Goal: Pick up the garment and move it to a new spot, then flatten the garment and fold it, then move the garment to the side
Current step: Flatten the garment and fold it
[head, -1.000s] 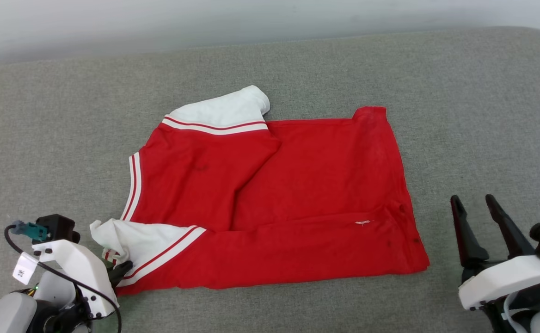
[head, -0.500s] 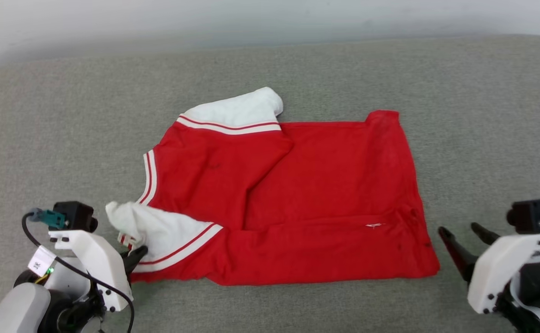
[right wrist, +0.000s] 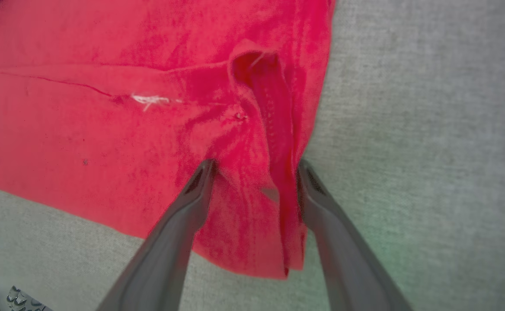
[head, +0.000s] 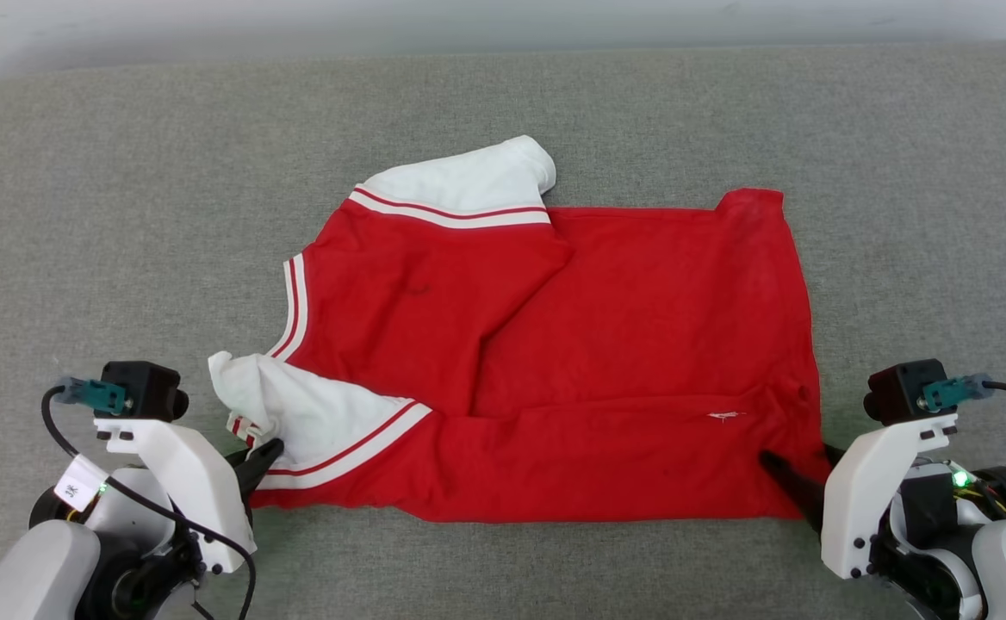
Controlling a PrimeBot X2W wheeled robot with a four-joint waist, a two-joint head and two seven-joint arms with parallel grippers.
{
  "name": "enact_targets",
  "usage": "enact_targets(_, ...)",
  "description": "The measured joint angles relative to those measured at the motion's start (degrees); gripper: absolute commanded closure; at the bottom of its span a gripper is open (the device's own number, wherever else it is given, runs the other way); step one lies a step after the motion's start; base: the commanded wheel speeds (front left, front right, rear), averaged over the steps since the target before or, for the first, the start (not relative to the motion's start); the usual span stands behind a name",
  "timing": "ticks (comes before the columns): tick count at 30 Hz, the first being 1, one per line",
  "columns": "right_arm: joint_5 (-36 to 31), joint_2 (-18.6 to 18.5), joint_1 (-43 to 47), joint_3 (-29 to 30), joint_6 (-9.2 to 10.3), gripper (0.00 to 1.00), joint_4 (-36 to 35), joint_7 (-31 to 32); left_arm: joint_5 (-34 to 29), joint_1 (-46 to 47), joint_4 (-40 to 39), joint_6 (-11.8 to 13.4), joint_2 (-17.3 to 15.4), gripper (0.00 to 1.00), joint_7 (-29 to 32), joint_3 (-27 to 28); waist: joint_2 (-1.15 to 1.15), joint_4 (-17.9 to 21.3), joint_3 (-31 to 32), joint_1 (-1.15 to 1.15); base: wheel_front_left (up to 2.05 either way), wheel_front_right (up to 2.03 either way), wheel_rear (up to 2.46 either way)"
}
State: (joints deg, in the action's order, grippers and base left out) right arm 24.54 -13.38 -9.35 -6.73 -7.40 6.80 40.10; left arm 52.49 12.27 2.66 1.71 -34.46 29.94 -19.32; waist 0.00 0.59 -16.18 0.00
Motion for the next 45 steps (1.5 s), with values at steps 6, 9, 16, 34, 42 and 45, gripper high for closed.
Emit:
enact_targets(6,1.3,-0.3,-1.7,-1.2,-0.10,1.00,1.8,-0.3,0.2,0.0,1.2,-0.4,1.0,1.00,-1.0,-0.3,0.00,0.1,0.8,0.00,0.00,0.00,0.00)
enact_targets(9,1.4,-1.1,-2.3,-1.4,-0.11,1.00,1.9,-1.0,0.0,0.0,1.5,-0.5,1.0,1.00,-1.9,-0.3,0.00,0.1,1.8,0.01,0.00,0.00,0.00)
enact_targets(16,1.7,-2.5,-2.3,-1.4,-0.11,1.00,0.8,-2.5,-0.3,-1.8,2.8,-1.2,1.5,1.00,-4.5,-0.1,0.00,0.1,5.9,0.00,0.00,0.00,0.00)
enact_targets(34,4.3,-3.5,11.2,-3.2,-0.11,1.00,-5.0,-1.7,3.3,-15.9,0.9,2.8,-0.3,1.00,-5.3,2.1,0.00,-1.8,16.5,-0.01,0.00,0.00,0.00)
enact_targets(42,2.8,-1.7,16.0,-0.5,-0.11,0.93,-3.5,-3.1,4.7,-18.3,1.8,2.2,1.1,1.00,-6.2,2.1,0.00,-2.5,16.4,-0.01,0.00,0.00,0.00)
enact_targets(45,2.1,-0.8,16.9,-0.3,-0.10,0.26,-2.8,-4.9,4.3,-17.0,3.0,1.5,2.5,0.95,-7.5,1.5,0.00,-2.5,16.1,-0.01,0.00,0.00,0.00)
